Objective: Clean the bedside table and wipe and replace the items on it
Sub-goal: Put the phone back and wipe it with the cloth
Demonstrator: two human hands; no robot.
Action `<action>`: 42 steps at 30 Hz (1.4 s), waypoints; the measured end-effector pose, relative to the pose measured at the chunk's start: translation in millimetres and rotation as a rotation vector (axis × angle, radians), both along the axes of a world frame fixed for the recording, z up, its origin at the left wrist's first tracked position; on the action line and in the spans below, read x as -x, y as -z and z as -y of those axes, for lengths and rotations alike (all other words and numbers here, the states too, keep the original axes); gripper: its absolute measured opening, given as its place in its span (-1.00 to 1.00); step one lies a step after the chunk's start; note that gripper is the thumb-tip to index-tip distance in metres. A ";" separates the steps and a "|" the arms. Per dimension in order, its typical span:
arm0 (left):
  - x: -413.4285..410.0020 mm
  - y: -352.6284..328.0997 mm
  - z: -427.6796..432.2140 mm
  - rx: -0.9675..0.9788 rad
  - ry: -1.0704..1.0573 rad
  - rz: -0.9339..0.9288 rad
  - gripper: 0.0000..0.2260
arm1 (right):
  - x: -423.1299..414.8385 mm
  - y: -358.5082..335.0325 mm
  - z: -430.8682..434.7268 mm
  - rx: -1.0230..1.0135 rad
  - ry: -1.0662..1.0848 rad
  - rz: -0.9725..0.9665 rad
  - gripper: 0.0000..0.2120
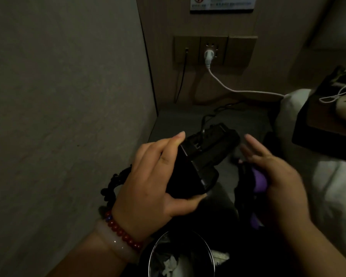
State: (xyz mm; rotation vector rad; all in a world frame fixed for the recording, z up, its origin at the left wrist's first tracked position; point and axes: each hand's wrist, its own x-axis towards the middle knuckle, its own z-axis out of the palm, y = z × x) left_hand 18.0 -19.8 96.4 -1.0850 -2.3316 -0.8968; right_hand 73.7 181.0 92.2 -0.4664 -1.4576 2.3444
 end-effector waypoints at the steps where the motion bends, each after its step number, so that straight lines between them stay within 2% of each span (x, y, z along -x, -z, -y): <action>1: -1.2 -0.6 0.1 -0.018 0.016 0.023 -0.22 | 5.2 7.5 7.2 0.032 -0.019 0.006 -0.62; 3: -3.3 -1.1 0.5 -0.116 0.038 0.145 -0.19 | 10.9 13.5 10.2 0.122 -0.063 0.040 -0.64; 5: -3.4 0.1 -0.5 -0.248 0.042 0.316 -0.19 | 14.3 10.4 11.9 0.096 -0.174 -0.001 -0.84; 6: -2.5 1.3 -1.2 -0.298 0.041 0.377 -0.20 | 15.8 8.6 14.3 0.049 -0.217 -0.035 -0.85; 8: 1.1 5.0 -1.8 -0.356 0.031 0.442 -0.25 | 16.7 9.4 15.2 -0.084 -0.254 -0.079 -0.72; 10: 5.5 8.2 -3.8 -0.357 0.012 0.441 -0.28 | 16.9 13.3 12.9 -0.218 -0.231 -0.070 -0.58; 14: 10.8 12.0 -11.0 -0.299 -0.074 0.360 -0.34 | 18.8 14.8 14.3 -0.347 -0.200 -0.021 -0.51; 17: 9.7 14.2 -15.0 -0.303 -0.113 0.327 -0.34 | 21.4 14.4 17.3 -0.357 -0.179 -0.009 -0.58; 21: 15.4 16.0 -17.5 -0.358 -0.128 0.349 -0.44 | 25.2 9.6 20.5 -0.395 -0.212 0.021 -0.70; 23: 22.4 17.0 -18.6 -0.344 -0.163 0.380 -0.46 | 26.9 6.0 21.3 -0.439 -0.217 0.075 -0.64; 28: 37.4 28.4 -29.0 -0.305 -0.253 0.491 -0.40 | 35.9 1.7 18.9 -0.476 -0.198 0.271 -0.68; 31: 43.2 35.8 -37.6 -0.289 -0.304 0.583 -0.45 | 44.3 9.5 14.0 -0.519 -0.195 0.374 -0.64; 34: 53.7 43.8 -44.0 -0.262 -0.337 0.652 -0.46 | 53.2 20.5 12.5 -0.508 -0.232 0.423 -0.68; 38: 71.9 52.9 -46.5 -0.292 -0.337 0.707 -0.48 | 61.5 21.1 12.8 -0.660 -0.259 0.433 -0.66; 42: 97.6 61.3 -45.6 -0.297 -0.366 0.766 -0.58 | 76.4 24.0 9.3 -0.764 -0.303 0.434 -0.65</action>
